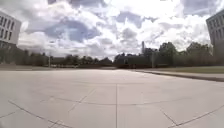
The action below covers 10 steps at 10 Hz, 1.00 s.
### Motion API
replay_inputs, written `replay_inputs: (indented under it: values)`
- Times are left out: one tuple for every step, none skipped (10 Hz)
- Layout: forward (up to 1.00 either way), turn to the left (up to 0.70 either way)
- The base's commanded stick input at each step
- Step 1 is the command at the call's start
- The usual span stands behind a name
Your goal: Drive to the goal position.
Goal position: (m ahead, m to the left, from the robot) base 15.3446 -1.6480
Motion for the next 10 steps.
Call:
replay_inputs:
  values:
    - [1.00, -0.02]
    - [1.00, 0.00]
    - [1.00, 0.00]
    - [1.00, 0.00]
    - [1.00, 0.00]
    - [1.00, 0.00]
    - [1.00, 0.00]
    - [1.00, 0.00]
    - [1.00, 0.00]
    - [1.00, 0.00]
